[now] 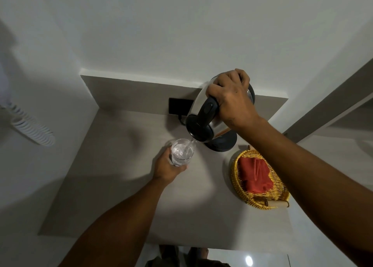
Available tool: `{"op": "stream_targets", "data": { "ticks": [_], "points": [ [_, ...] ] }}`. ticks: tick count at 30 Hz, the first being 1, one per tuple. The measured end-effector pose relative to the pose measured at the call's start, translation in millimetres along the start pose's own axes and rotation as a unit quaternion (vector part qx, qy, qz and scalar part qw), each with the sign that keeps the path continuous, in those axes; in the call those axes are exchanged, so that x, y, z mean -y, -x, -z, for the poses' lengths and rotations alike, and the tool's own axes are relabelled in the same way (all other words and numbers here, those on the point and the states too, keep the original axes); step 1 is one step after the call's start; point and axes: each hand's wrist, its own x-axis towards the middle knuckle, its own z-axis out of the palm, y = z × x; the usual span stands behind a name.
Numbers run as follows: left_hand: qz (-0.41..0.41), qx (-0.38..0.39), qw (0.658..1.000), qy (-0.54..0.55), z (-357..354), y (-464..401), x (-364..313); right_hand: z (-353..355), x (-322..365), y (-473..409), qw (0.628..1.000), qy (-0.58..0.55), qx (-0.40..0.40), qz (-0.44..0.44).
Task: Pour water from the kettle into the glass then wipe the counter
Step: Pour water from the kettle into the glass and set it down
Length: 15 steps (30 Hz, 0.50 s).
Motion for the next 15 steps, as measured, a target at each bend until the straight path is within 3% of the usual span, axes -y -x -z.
{"op": "stream_targets", "data": {
  "ticks": [8,12,15],
  "points": [
    [-0.002,-0.006,1.000,0.009,-2.7,-3.1,2.2,-28.7,-10.4,7.7,0.994,-0.081,-0.037,-0.069],
    [-0.010,-0.012,1.000,0.009,-3.4,-3.9,3.3,-48.4,-27.4,16.5,0.974,-0.122,-0.030,-0.188],
    [-0.016,-0.013,1.000,0.007,-4.2,-6.3,6.3,-60.0,-49.4,27.7,0.938,-0.162,-0.041,-0.303]
  ]
}}
